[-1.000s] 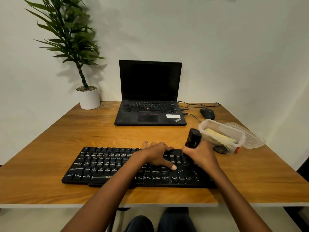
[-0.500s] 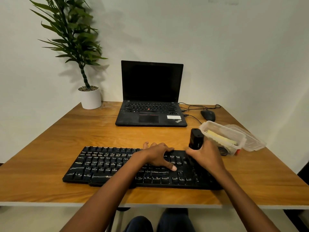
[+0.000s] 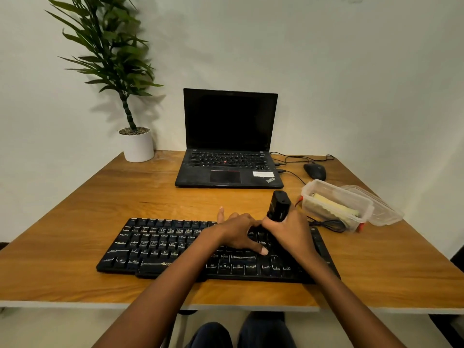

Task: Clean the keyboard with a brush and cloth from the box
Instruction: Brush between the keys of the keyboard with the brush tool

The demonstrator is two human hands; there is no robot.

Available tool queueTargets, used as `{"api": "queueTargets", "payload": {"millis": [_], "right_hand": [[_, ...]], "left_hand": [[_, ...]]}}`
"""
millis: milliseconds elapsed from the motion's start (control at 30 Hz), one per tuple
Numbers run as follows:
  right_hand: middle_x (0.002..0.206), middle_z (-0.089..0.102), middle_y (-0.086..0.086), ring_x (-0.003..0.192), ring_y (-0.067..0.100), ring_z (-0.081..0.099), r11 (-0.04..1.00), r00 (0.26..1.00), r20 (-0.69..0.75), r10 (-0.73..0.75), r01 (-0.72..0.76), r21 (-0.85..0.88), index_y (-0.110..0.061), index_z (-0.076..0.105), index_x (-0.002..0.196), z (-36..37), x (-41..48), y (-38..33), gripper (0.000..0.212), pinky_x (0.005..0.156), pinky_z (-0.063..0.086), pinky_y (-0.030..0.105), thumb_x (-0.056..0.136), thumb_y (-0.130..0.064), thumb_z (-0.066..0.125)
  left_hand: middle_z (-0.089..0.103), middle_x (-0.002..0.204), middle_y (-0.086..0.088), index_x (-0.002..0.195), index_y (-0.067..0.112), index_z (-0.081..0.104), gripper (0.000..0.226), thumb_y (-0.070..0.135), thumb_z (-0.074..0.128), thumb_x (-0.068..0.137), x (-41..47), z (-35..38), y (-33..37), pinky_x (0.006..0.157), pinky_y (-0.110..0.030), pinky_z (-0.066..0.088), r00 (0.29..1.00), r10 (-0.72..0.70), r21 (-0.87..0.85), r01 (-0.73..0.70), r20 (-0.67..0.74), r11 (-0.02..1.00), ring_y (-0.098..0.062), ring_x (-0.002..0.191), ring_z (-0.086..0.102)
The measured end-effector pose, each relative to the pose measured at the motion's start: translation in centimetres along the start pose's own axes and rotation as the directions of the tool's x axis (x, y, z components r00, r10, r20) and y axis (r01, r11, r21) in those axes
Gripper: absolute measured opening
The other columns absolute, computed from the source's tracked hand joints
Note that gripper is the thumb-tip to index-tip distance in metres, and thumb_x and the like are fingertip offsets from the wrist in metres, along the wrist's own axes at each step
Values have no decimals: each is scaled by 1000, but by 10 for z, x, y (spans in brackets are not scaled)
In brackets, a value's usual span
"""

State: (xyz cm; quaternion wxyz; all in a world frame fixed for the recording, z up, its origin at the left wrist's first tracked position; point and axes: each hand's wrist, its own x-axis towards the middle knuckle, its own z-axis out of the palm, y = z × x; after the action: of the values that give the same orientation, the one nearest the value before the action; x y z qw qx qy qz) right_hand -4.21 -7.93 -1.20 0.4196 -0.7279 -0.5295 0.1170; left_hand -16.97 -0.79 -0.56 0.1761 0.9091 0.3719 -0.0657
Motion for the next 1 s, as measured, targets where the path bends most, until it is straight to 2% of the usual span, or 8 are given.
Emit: {"api": "queueTargets", "payload": {"millis": [167,300,400,500,667,733,867,1000], "right_hand": [[73,63,3,59,17,58,990,973,202,115,-96,-99,-15,57,81,-17,10,-9,22,49,47,31,71,-30,70],[73,62,0,64,17,59,997,997,7,80,-81,21,-15,57,83,-13,14,-16,21,56,47,28,72,-27,69],[71,57,-4,67,13,56,999,998,49,41,-40,-14,-17,51,85,-3,-15,-9,24,53,41,25,73,-27,69],[75,59,-1,64,14,57,991,979,152,134,-130,-36,-19,53,83,-15,-7,-7,23,50,41,24,72,-28,70],[73,60,0,66,16,59,992,993,55,104,-107,60,-21,52,76,-15,3,-6,19,55,47,27,71,-26,70],[70,58,-3,67,13,58,996,993,87,80,-83,31,-19,52,78,-14,-9,0,20,53,40,24,72,-25,70],[69,56,-6,67,14,57,995,997,-69,-26,20,-95,-17,53,81,-18,-9,2,21,53,39,25,72,-26,70],[69,59,-4,66,13,58,1000,1000,9,7,-6,-29,-18,52,80,-10,-13,6,22,55,44,26,71,-26,71]], "left_hand": [[30,150,-1,147,28,28,80,59,60,80,2,-1,0,109,-61,-16,1000,9,4,-9,8,1000,-28,140,19],[29,151,0,148,27,26,82,60,59,80,3,1,0,109,-62,-15,1000,2,8,-2,15,1000,-28,140,19],[31,150,1,144,29,34,75,58,61,80,4,1,-1,108,-63,-16,1000,15,-16,-15,11,1000,-29,140,20],[30,151,1,147,31,27,79,58,60,80,4,1,-1,107,-62,-18,1000,24,-3,-23,11,1000,-28,140,18],[28,152,2,148,29,23,82,59,59,80,4,2,-2,108,-62,-17,1000,16,1,-16,10,1000,-28,141,16],[28,152,1,148,28,23,82,59,59,81,4,2,-3,108,-63,-16,1000,23,-1,-23,12,1000,-28,141,17],[27,152,1,149,28,21,85,60,58,80,3,2,-2,108,-62,-16,1000,23,9,-23,13,1000,-29,142,17],[27,152,1,149,29,21,84,59,58,81,3,2,-4,109,-62,-16,1000,25,-6,-25,12,1000,-28,141,17]]}}
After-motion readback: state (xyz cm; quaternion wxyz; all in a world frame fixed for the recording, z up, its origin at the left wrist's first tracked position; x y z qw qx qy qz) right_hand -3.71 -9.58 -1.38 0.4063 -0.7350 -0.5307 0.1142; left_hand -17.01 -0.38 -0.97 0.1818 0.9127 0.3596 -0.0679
